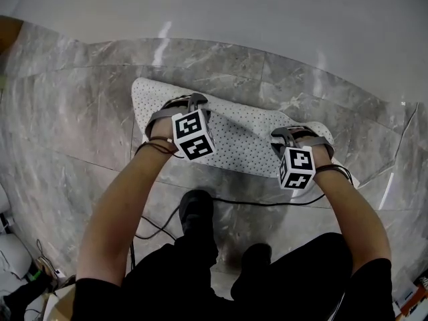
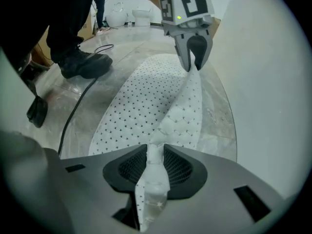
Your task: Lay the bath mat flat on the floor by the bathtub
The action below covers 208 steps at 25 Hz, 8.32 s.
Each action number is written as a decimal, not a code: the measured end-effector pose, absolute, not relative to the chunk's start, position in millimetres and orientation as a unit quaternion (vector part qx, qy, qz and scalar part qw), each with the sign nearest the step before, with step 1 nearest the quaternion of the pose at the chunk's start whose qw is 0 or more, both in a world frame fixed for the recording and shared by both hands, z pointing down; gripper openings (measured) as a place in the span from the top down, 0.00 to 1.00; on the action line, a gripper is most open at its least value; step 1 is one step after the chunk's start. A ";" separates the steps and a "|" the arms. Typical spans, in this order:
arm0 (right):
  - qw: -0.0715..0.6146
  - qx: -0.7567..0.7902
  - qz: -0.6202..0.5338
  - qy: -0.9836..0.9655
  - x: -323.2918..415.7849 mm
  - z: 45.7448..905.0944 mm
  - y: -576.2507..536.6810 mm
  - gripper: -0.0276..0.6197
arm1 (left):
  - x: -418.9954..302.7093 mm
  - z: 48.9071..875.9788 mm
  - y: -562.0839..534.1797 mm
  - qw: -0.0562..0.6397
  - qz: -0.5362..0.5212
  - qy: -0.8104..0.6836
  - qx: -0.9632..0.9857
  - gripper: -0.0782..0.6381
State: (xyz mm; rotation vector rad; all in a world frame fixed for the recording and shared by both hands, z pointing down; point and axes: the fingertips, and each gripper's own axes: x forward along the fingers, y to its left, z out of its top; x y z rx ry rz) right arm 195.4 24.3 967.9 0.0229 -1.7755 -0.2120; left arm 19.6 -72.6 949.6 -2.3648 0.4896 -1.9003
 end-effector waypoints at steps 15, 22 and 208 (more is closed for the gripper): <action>0.435 0.084 0.117 -0.889 166.4 874.5 -36.6 0.68 | 5.1 982.9 6.3 -0.036 -0.628 0.099 -0.771 0.78; 0.545 0.117 0.224 -0.800 218.8 950.4 -38.3 0.43 | -5.2 989.3 13.2 -0.041 -0.644 0.092 -0.758 0.86; 0.151 0.443 0.173 -0.867 122.0 101.2 -11.5 0.93 | -22.8 126.0 -38.1 -0.196 -0.162 0.448 -0.857 0.88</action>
